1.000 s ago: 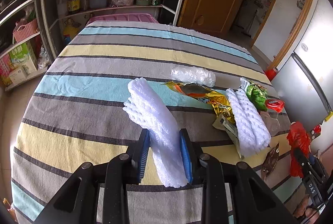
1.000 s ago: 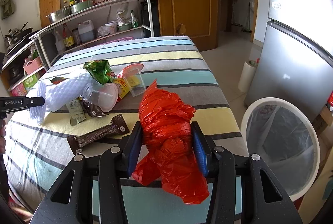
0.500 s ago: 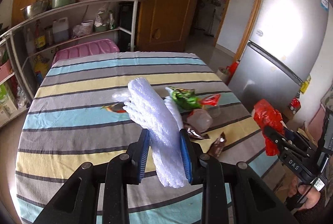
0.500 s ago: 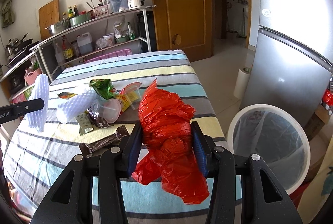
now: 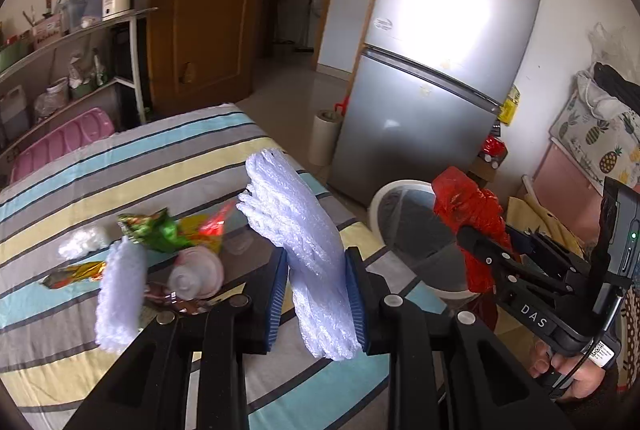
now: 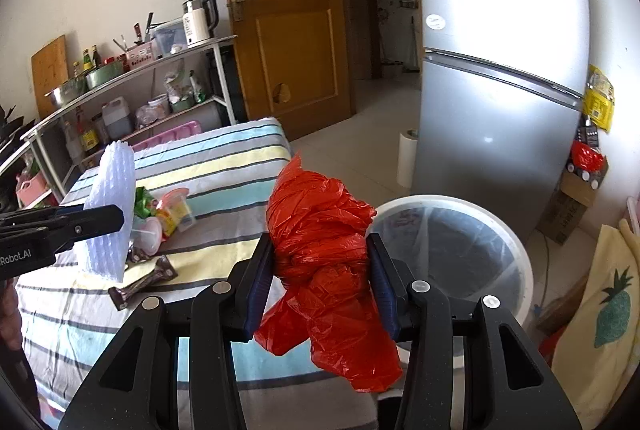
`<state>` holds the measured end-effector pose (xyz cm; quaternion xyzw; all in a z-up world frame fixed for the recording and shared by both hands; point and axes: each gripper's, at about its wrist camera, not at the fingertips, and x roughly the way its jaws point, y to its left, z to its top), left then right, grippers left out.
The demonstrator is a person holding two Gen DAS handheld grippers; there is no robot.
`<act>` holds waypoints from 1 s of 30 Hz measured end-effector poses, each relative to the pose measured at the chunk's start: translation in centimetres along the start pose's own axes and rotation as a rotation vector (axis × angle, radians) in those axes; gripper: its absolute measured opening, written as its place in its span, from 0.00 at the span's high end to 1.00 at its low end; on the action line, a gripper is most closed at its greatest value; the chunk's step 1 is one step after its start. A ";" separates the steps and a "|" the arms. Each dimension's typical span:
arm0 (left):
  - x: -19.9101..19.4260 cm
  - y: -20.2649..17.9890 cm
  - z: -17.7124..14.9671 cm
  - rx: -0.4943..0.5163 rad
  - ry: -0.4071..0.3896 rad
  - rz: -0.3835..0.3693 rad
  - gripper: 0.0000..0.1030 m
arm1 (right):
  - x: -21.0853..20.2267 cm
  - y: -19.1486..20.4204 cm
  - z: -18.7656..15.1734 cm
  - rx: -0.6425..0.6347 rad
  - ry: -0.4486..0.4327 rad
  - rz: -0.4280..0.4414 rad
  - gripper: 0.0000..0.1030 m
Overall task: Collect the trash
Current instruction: 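Carry both items over the wastebasket and open both tools to drop them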
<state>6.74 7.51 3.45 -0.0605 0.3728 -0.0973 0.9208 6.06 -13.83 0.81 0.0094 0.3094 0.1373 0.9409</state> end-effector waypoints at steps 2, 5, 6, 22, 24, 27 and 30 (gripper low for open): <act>1.4 -1.5 0.7 0.026 0.016 -0.034 0.71 | -0.1 -1.4 0.1 0.019 0.001 -0.027 0.55; 3.7 -3.7 1.6 0.063 0.044 -0.079 0.71 | 0.0 -3.7 0.3 0.052 0.009 -0.067 0.55; 4.6 -4.5 1.9 0.073 0.058 -0.088 0.71 | 0.1 -4.4 0.3 0.063 0.012 -0.085 0.55; 16.9 -14.3 2.9 0.216 0.250 -0.184 0.71 | 5.1 -12.9 -1.2 0.118 0.165 -0.218 0.55; 17.8 -14.7 2.9 0.226 0.257 -0.177 0.70 | 5.7 -13.8 -1.6 0.129 0.183 -0.224 0.55; 19.1 -14.8 3.0 0.213 0.283 -0.177 0.69 | 6.5 -14.7 -2.0 0.133 0.205 -0.242 0.54; 19.9 -14.6 2.9 0.198 0.303 -0.179 0.63 | 7.0 -15.2 -2.2 0.138 0.221 -0.241 0.54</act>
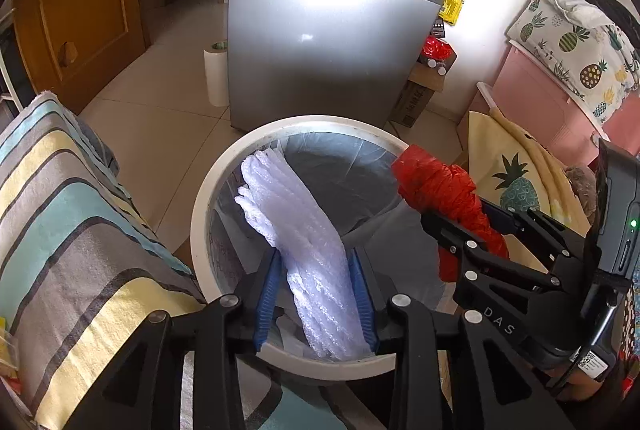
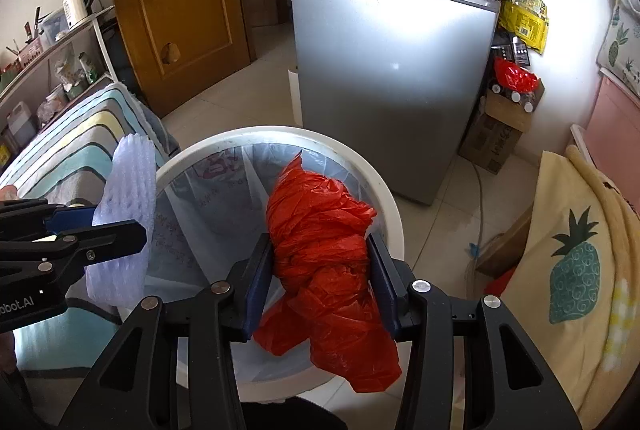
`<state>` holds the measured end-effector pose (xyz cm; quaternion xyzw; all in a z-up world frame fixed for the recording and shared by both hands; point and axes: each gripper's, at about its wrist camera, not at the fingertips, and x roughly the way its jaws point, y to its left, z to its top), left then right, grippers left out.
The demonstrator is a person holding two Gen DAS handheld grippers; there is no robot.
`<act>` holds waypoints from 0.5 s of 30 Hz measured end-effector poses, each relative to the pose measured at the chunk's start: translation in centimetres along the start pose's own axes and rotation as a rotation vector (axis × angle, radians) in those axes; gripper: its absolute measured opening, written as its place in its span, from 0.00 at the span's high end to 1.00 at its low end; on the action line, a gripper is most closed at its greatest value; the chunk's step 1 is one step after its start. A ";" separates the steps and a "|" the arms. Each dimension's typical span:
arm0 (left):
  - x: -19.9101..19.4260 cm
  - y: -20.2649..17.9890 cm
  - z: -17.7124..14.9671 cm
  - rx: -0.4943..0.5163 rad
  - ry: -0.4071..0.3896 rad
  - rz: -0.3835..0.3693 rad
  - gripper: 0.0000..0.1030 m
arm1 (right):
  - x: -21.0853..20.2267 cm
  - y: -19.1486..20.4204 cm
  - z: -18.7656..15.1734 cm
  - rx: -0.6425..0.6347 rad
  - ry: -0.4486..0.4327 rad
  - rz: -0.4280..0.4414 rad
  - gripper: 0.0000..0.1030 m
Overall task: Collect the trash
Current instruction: 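Carry both items over the wastebasket and open both tools to drop them, then grasp the brown chocolate wrapper with the right tool while the left tool grasps another foam sleeve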
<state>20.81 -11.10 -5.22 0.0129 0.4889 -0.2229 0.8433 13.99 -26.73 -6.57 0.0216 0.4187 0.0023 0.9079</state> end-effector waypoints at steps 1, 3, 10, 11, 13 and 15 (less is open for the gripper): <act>0.1 0.2 0.0 -0.006 0.004 0.007 0.59 | 0.1 0.0 0.0 0.000 0.006 0.003 0.54; 0.3 0.2 -0.1 -0.002 0.004 0.019 0.53 | 0.3 -0.1 -0.2 0.002 0.013 -0.003 0.51; -0.4 1.2 -0.7 -0.035 -0.007 0.027 0.47 | 0.0 -0.1 -0.2 0.003 0.002 -0.001 0.46; -0.8 1.3 -0.8 -0.038 -0.017 0.032 0.47 | -0.2 -0.1 -0.3 0.004 -0.001 -0.003 0.46; -1.5 1.5 -1.1 -0.044 -0.032 0.037 0.47 | -0.5 0.0 -0.3 0.007 -0.009 -0.004 0.46; -2.3 1.8 -1.4 -0.052 -0.047 0.042 0.47 | -0.9 0.2 -0.4 0.014 -0.019 -0.004 0.46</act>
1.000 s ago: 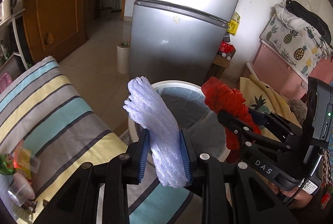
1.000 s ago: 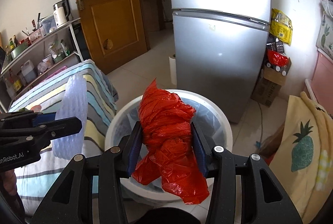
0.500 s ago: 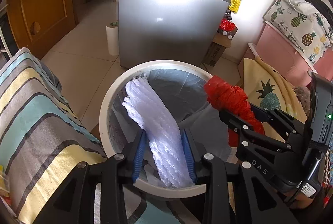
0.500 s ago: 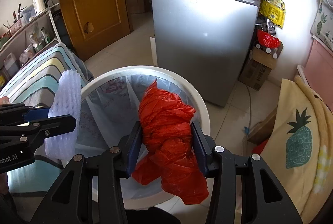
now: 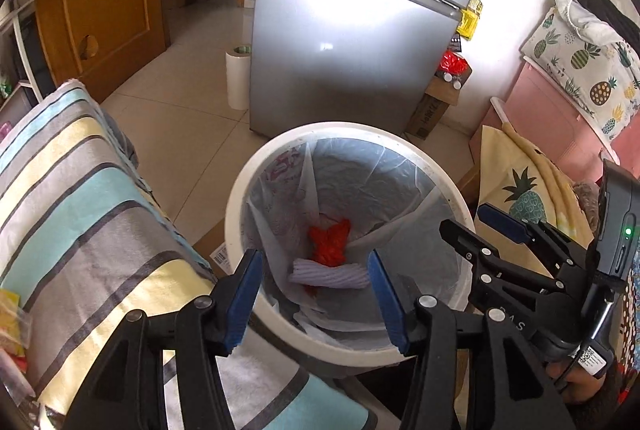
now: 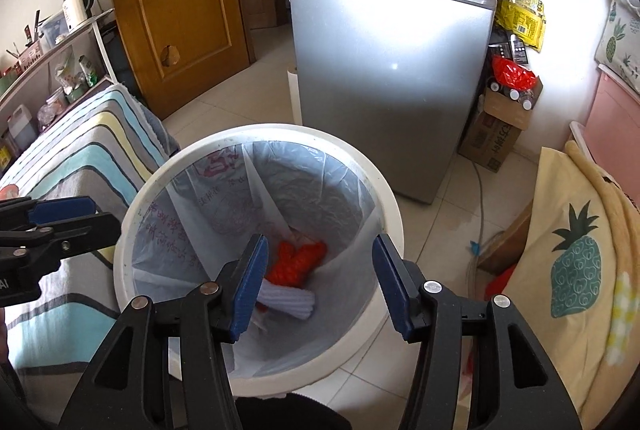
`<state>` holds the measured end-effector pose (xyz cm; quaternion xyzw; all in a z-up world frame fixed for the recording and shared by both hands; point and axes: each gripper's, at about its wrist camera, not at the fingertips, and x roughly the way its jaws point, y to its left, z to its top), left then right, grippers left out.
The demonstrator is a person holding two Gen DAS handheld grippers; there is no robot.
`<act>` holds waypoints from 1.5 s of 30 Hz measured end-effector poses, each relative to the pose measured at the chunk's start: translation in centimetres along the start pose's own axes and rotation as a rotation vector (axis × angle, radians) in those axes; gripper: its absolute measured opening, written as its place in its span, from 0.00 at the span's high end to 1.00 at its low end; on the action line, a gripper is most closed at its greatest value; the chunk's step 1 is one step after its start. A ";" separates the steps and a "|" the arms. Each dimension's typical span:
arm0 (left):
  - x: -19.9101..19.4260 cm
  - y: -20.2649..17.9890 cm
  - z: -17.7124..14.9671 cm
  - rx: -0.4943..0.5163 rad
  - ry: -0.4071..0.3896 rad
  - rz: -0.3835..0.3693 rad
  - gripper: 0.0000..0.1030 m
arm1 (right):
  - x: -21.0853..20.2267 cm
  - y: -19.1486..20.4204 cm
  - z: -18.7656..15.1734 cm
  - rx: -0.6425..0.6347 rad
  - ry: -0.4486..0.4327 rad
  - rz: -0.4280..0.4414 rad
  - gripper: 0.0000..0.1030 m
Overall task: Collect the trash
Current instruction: 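Grasp the brown chocolate wrapper with the right tool while the left tool grasps another foam sleeve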
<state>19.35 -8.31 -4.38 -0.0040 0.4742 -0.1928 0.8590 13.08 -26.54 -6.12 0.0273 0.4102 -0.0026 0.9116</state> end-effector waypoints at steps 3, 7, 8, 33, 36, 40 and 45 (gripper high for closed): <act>-1.9 0.6 -0.8 -0.016 -0.039 0.026 0.47 | -0.9 0.5 -0.1 0.001 -0.020 0.013 0.46; -4.8 2.3 -2.2 -0.043 -0.085 0.062 0.46 | -2.3 1.7 -0.2 -0.007 -0.055 0.038 0.46; -5.5 2.7 -2.6 -0.045 -0.101 0.089 0.45 | -2.7 2.1 -0.2 -0.009 -0.064 0.044 0.46; -21.4 15.7 -13.4 -0.316 -0.325 0.372 0.38 | -6.2 19.2 -2.9 -0.204 -0.054 0.373 0.46; -21.8 17.3 -14.3 -0.333 -0.311 0.396 0.37 | -6.2 21.2 -3.4 -0.220 -0.035 0.408 0.46; -21.4 19.6 -15.1 -0.367 -0.279 0.372 0.37 | -6.0 23.6 -4.1 -0.241 0.000 0.445 0.46; -21.0 20.5 -15.2 -0.340 -0.257 0.380 0.37 | -5.4 26.3 -4.3 -0.257 0.040 0.470 0.46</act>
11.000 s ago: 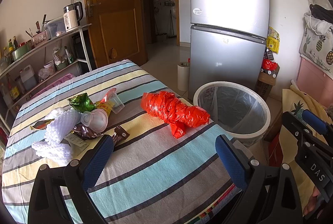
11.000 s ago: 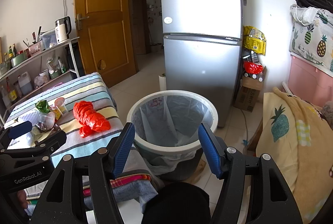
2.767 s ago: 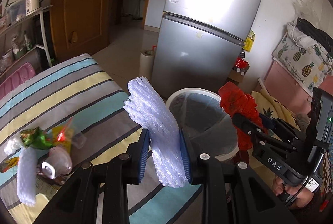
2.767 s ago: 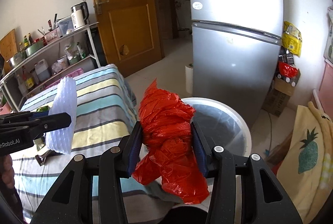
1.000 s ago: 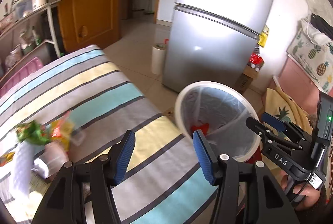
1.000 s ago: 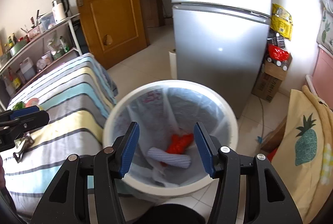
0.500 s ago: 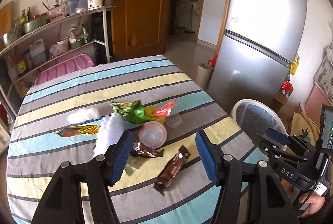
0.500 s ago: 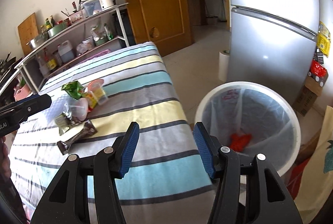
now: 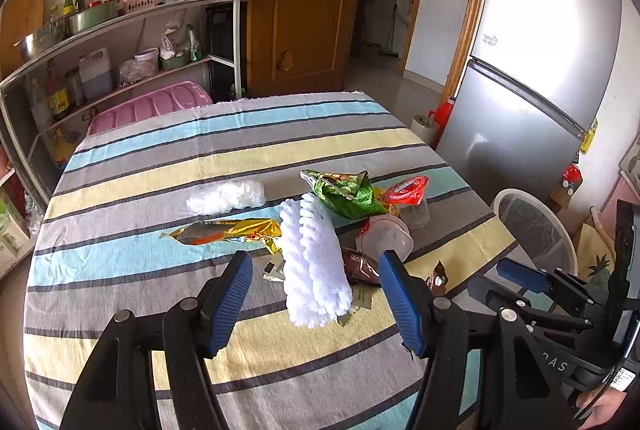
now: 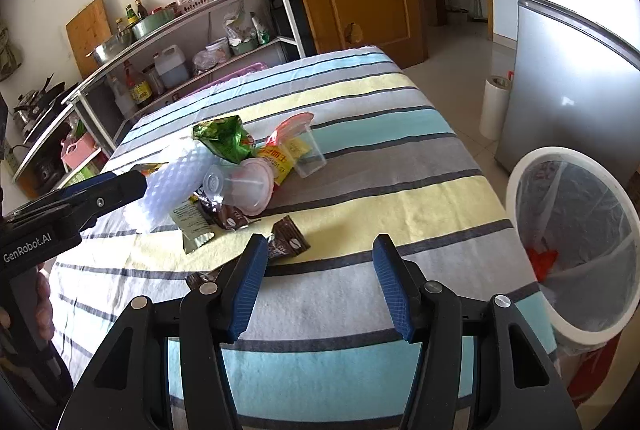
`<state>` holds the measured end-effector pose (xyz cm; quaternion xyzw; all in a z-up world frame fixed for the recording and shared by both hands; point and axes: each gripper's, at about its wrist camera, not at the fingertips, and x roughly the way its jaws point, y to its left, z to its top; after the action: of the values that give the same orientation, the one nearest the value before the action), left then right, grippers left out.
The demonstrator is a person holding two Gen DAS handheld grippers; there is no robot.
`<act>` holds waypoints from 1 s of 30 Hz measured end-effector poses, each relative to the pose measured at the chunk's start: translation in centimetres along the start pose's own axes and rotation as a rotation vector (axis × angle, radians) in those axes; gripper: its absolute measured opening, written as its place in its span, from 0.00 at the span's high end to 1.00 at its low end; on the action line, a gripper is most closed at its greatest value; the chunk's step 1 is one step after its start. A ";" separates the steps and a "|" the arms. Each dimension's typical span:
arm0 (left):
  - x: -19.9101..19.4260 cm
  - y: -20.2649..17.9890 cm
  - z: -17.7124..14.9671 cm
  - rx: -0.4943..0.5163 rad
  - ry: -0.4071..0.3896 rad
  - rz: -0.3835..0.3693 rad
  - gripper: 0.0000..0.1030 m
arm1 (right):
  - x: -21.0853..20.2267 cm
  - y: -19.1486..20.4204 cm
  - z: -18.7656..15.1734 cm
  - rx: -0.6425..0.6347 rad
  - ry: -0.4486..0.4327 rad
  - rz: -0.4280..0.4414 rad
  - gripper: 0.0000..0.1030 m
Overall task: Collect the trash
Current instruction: 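Grasp the brown chocolate wrapper with the right tool while the left tool grasps another foam sleeve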
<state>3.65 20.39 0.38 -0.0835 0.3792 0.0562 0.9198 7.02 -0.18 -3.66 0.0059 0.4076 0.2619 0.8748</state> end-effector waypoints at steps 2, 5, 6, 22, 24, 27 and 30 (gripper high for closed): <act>0.6 0.4 0.1 -0.011 0.012 -0.024 0.37 | 0.7 0.5 0.1 -0.007 0.010 -0.006 0.46; 1.3 0.9 0.2 -0.014 0.031 -0.031 0.37 | 1.3 1.4 0.2 -0.019 0.024 0.006 0.46; 1.4 1.0 0.2 -0.017 0.033 -0.031 0.37 | 1.4 1.8 0.2 -0.019 0.028 0.003 0.46; 3.8 1.7 0.3 -0.022 0.069 -0.057 0.41 | 3.4 3.4 -0.2 -0.050 0.071 -0.047 0.55; 3.9 1.7 0.4 -0.026 0.064 -0.062 0.41 | 3.5 3.4 -0.1 -0.054 0.070 -0.048 0.57; 4.3 1.8 0.6 -0.034 0.074 -0.065 0.47 | 3.5 3.5 -0.2 -0.061 0.068 -0.054 0.63; 4.5 1.7 0.6 -0.033 0.073 -0.069 0.56 | 3.6 3.8 -0.2 -0.074 0.064 -0.059 0.69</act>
<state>6.96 22.36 -2.52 -0.1136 0.4082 0.0275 0.9054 7.04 4.72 -5.47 -0.0468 0.4256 0.2508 0.8682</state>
